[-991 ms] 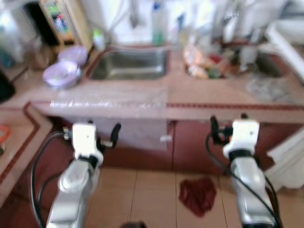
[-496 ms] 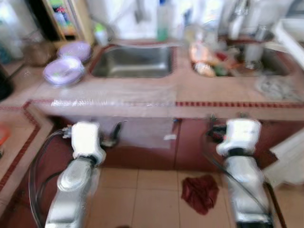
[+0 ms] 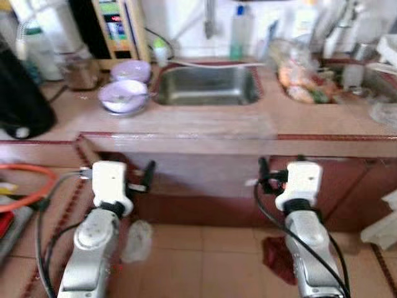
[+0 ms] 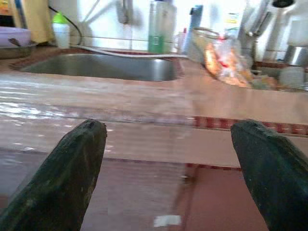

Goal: Kitchen organization

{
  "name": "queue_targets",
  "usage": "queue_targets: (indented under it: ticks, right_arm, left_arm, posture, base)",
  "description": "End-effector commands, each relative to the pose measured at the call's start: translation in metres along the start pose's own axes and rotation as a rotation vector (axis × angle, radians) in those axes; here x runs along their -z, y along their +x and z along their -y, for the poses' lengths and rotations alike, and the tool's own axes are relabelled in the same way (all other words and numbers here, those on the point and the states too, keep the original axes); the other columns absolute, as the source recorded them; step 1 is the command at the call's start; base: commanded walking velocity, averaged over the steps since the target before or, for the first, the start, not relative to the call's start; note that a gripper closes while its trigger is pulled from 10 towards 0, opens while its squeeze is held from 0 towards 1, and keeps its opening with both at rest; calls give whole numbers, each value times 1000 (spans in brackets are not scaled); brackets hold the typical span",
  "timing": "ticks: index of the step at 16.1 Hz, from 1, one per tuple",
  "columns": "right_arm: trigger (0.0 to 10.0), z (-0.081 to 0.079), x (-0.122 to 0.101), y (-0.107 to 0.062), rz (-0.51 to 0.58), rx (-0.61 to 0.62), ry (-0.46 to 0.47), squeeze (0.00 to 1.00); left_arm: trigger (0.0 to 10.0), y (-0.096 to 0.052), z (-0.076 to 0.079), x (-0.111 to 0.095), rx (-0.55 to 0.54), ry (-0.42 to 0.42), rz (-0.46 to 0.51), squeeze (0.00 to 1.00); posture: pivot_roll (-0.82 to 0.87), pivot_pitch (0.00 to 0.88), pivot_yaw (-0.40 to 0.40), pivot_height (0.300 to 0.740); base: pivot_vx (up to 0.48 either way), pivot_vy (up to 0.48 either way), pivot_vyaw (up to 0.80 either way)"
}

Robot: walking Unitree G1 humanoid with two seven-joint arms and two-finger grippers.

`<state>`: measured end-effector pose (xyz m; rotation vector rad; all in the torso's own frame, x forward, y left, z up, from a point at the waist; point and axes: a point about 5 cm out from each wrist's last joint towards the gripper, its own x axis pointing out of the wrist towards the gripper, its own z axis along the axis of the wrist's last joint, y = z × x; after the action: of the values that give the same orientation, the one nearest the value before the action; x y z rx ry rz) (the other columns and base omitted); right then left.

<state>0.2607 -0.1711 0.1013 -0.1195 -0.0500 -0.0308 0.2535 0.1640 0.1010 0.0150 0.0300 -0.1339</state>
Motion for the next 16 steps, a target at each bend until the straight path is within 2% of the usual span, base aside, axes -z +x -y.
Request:
queue_targets:
  ticks: [1,4,12,15,16]
  right_arm:
    - [10000,9,-3,0,12,18,-3,0]
    - [10000,13,-7,5,33,26,-32,0]
    - [10000,11,-9,6,47,14,-58,0]
    - [10000,8,-9,7,54,4,-57,0]
    - [10000,6,-9,8,55,2,-54,0]
  left_arm:
    - [10000,4,5,-6,9,7,25,0]
    - [10000,4,7,-9,0,1,44,0]
    - [10000,4,14,-14,31,-1,77,0]
    - [10000,6,16,-16,48,9,83,0]
    - [10000,7,17,-16,53,12,85,0]
  posture:
    - [-30,0,66,740]
    - [-17,0,55,740]
    - [-13,0,46,740]
    - [-14,0,52,740]
    - [-15,0,54,740]
  base:
    - [0,0,0]
    - [0,0,0]
    - [0,0,0]
    - [306,-170,450]
    - [371,-262,-587]
